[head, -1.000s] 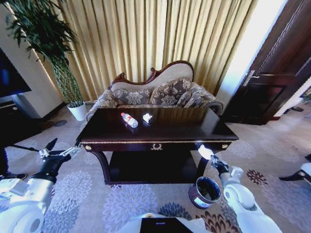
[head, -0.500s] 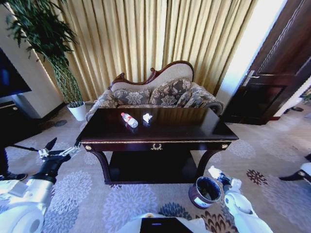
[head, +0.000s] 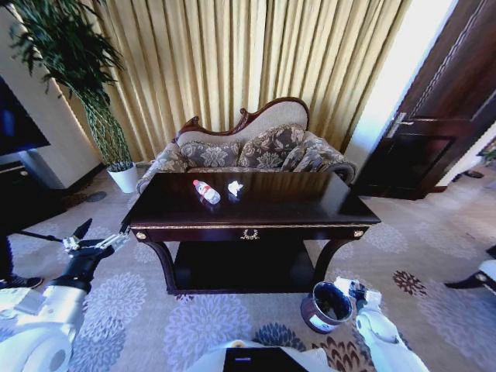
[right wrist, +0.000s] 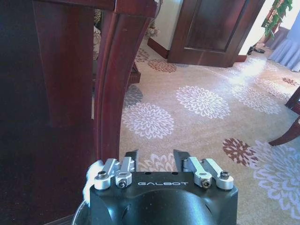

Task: Move to the front of the table and place the trash on the table into the trash bin.

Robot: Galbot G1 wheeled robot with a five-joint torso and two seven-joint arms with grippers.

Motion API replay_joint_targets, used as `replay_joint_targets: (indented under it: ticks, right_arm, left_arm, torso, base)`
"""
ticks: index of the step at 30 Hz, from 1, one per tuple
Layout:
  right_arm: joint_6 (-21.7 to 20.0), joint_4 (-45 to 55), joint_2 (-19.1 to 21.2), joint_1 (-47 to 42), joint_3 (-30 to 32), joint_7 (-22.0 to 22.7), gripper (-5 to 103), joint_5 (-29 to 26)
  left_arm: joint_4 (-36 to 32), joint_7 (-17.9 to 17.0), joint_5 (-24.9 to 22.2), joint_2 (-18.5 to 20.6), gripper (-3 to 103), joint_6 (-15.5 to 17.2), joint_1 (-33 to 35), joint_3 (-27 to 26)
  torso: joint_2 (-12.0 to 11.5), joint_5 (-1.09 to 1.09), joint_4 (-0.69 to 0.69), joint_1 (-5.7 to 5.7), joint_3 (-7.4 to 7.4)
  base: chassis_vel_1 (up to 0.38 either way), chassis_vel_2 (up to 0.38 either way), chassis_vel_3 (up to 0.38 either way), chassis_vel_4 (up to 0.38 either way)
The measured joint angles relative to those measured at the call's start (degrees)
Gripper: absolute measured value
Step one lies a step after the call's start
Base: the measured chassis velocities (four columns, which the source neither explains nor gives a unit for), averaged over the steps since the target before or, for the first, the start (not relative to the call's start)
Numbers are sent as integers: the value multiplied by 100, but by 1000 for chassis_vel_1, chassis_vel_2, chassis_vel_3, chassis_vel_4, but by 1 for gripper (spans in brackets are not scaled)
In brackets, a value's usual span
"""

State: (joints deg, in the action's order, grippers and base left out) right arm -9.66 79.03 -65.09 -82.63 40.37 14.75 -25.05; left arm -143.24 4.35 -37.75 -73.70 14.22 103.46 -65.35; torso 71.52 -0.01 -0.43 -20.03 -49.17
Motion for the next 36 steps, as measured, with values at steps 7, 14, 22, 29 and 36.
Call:
replay_joint_targets:
  ticks: [7, 14, 22, 29, 36]
  right_arm:
    - [6, 22, -56, -38, 10, 17, 66, -24]
    - [16, 64, -106, -69, 20, 18, 97, -25]
    - [31, 60, -111, -85, 34, 18, 100, -49]
    - [34, 113, -129, -105, 63, 7, 100, -58]
    - [-20, 685, -107, -204, 276, -238, 100, -56]
  left_arm:
    - [0, 10, 5, -4, 100, -1, -7, 13]
    - [0, 19, 5, -1, 100, -6, -3, -8]
    - [0, 30, 3, -12, 100, -8, -7, 0]
    - [0, 32, 2, -18, 100, -8, -11, 2]
    - [0, 32, 2, -39, 100, -8, -11, 21]
  torso:
    - [0, -1, 0, 0, 0]
    - [0, 0, 0, 0, 0]
    - [0, 0, 0, 0, 0]
    - [0, 1, 0, 0, 0]
    - [0, 0, 1, 0, 0]
  base:
    - [0, 0, 0, 0]
    - [0, 0, 0, 0]
    - [0, 0, 0, 0]
    - [0, 0, 0, 0]
    - [0, 0, 0, 0]
